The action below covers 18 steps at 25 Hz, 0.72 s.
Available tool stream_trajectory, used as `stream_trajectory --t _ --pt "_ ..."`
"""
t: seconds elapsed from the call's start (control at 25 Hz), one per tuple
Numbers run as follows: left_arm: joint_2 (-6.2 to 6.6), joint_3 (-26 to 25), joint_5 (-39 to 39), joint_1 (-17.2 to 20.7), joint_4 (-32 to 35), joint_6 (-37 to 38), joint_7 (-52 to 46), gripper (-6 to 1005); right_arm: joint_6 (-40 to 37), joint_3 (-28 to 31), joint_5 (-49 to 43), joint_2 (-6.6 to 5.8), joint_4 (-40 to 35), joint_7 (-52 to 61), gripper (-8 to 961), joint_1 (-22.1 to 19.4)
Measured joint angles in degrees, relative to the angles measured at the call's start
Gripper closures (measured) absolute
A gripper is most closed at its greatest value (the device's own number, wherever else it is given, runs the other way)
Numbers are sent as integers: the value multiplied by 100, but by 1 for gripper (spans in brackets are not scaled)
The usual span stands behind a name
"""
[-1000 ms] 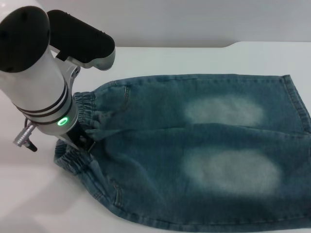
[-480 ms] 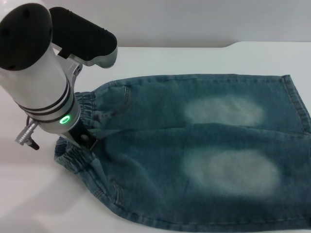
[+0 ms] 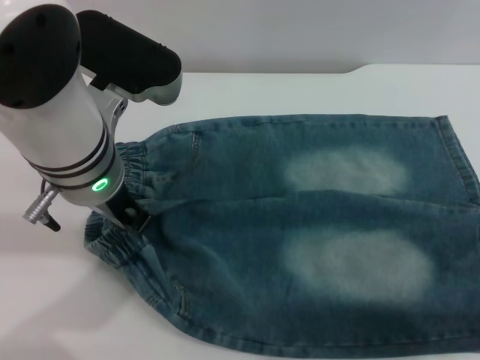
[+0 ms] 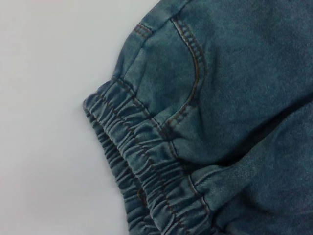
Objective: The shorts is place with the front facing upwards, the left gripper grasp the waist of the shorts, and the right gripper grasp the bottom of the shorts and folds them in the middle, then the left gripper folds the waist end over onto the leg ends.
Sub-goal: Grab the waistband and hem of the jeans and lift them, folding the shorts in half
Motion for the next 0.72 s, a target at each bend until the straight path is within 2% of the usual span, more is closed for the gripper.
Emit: stream_trajectory --t 0.24,0.44,0.68,0.72 --pt "0 0 0 -2 0 0 12 984 16 -77 43 -32 -39 -1 509 58" --pt "5 0 0 -5 -1 0 22 984 29 -85 47 -43 -20 -1 737 61" --pt "9 0 0 -6 0 1 47 985 38 -116 52 -60 22 -1 950 60" --pt "9 -1 0 -6 5 4 56 985 40 -118 52 -62 34 -1 951 60"
